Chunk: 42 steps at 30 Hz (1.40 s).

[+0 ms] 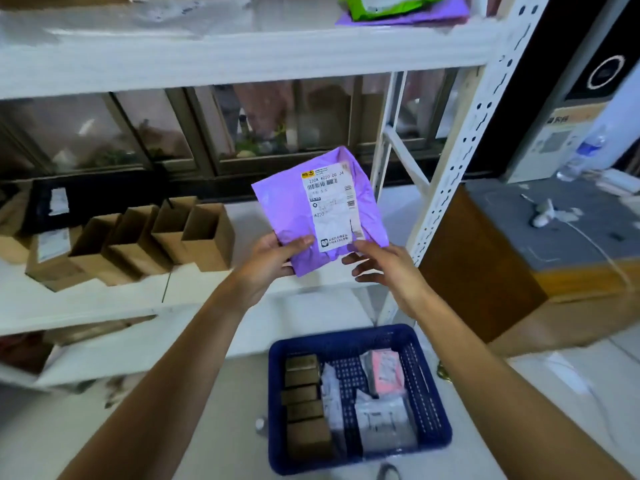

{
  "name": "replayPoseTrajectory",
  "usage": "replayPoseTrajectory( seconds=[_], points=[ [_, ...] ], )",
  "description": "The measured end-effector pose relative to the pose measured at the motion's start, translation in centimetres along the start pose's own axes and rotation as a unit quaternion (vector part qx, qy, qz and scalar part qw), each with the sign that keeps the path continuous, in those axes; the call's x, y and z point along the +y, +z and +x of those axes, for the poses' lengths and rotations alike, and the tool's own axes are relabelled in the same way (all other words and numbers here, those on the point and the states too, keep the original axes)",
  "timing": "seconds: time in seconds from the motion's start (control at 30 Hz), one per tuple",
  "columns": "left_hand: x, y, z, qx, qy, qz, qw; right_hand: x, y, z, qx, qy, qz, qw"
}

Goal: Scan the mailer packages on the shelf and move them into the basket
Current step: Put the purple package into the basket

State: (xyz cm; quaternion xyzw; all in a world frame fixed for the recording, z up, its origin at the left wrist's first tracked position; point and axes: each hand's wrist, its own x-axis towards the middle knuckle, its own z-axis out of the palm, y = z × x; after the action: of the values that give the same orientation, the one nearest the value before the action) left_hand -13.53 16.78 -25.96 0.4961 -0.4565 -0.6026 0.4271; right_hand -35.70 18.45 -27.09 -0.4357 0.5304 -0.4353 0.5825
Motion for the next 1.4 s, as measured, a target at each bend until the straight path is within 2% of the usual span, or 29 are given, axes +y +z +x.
replayPoseTrajectory(
  seconds=[0.13, 0.43, 0.7, 0.87, 0.97, 1.2, 1.4],
  points=[
    [-3.1, 0.8, -0.2, -0.022, -0.032, 0.017, 0.999, 4.1, 0.0, -1.3, -0.003, 0.038, 0.019, 0.999],
    [-9.6, 3.6, -0.4, -0.050, -0.120, 0.042, 0.991, 11.2, -0.9, -2.7, 0.064, 0.078, 0.080, 0.992],
    [-16.1, 5.6, -0.6, -0.051, -0.208, 0.032, 0.976, 18.5, -1.9, -4.7, 0.098, 0.179, 0.169, 0.964],
    [-21.2, 6.1, -0.6, -0.031, -0.260, 0.085, 0.961, 24.0, -2.3, -5.1, 0.119, 0.247, 0.212, 0.938],
    [-24.9, 6.4, 0.2, -0.048, -0.282, 0.116, 0.951, 27.5, -2.9, -4.8, 0.141, 0.267, 0.234, 0.924],
    [-34.2, 8.7, 2.3, -0.040, -0.324, 0.141, 0.935, 35.6, -5.8, -3.3, 0.203, 0.316, 0.223, 0.899],
    [-43.4, 10.0, 4.8, -0.046, -0.332, 0.163, 0.928, 42.9, -8.7, -1.5, 0.212, 0.351, 0.196, 0.891]
  ],
)
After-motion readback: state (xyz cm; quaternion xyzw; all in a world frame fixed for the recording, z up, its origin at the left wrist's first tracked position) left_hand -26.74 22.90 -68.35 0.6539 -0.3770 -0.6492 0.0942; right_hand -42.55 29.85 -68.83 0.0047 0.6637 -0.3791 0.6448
